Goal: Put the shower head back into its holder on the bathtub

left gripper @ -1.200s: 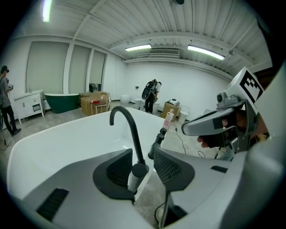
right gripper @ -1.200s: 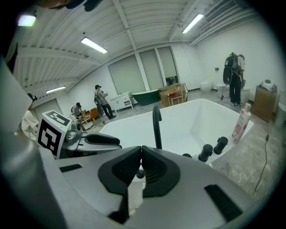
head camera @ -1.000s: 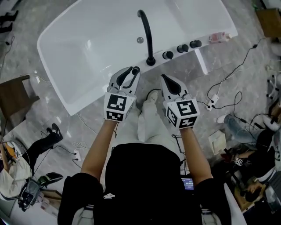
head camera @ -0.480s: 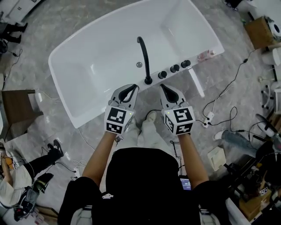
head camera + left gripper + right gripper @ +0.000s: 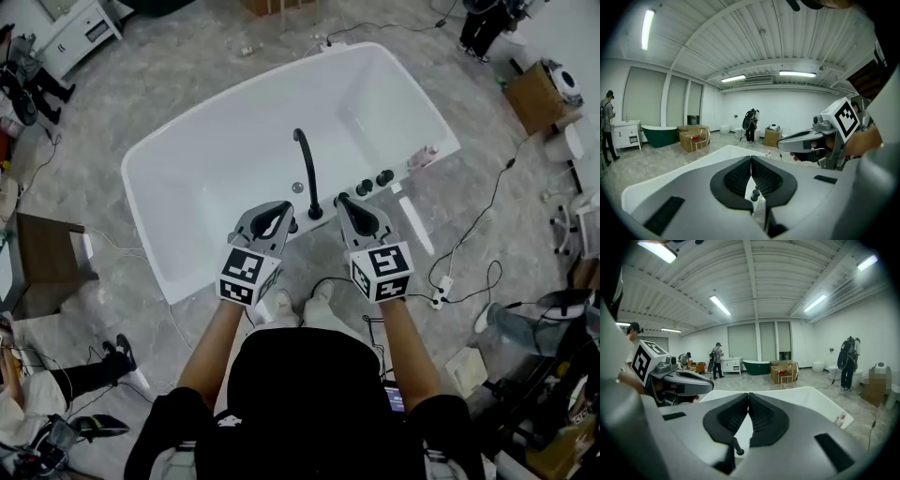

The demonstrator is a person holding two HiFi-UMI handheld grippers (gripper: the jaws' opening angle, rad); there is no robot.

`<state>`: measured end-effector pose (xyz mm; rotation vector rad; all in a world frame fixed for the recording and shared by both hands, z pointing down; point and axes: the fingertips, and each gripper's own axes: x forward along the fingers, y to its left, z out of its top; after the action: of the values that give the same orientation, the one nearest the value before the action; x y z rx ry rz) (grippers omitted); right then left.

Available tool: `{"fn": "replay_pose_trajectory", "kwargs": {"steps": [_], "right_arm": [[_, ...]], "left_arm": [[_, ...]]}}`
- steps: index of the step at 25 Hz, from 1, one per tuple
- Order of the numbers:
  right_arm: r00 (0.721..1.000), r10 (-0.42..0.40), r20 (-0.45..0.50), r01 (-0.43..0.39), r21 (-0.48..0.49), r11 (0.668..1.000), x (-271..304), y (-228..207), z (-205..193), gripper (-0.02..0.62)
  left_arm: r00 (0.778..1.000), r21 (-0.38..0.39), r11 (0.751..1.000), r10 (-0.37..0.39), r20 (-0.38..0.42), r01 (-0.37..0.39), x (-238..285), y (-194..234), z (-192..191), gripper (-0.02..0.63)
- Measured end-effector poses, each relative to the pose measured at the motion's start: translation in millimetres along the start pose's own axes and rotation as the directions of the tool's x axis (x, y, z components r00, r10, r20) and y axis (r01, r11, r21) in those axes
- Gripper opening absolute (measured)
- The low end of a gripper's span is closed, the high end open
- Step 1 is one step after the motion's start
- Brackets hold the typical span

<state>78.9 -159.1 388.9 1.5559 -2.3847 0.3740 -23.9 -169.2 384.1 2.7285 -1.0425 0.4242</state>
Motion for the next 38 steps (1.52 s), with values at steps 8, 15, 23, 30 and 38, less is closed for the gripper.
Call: {"fn": "replay_pose_trajectory", "kwargs": {"steps": [8,15,23,30,38], "right_arm": [[0.997,0.016,0.075,-0.008,-0.1,0.995,-18.9,1.6,49.1,0.017],[0.987,0.019,0.159,0.002,-0.135,0.991,-33.7,5.4,89.7,0.018],[0.96,-0.02,0.278,0.056,-0.122,0.991,-52.6,-5.2,127.0,0.017],[0.936,-0.059,0.347,0.103,-0.108,0.989,-61.3,-10.0,152.5,0.017],[0.929,-0.061,0.366,0.108,-0.11,0.988,-59.4,-6.6,161.6,0.017]], "left_arm": [[0.996,0.028,0.999,0.014,0.092,-0.017,-18.7,-2.8,46.0,0.017],[0.986,0.076,0.995,0.048,0.158,-0.061,-35.8,-2.6,84.3,0.018],[0.971,0.096,0.991,0.069,0.227,-0.093,-42.2,-4.5,117.4,0.018],[0.958,0.123,0.985,0.08,0.276,-0.117,-57.7,-1.3,145.2,0.018],[0.951,0.091,0.99,0.075,0.3,-0.107,-63.1,1.9,158.4,0.018]]}}
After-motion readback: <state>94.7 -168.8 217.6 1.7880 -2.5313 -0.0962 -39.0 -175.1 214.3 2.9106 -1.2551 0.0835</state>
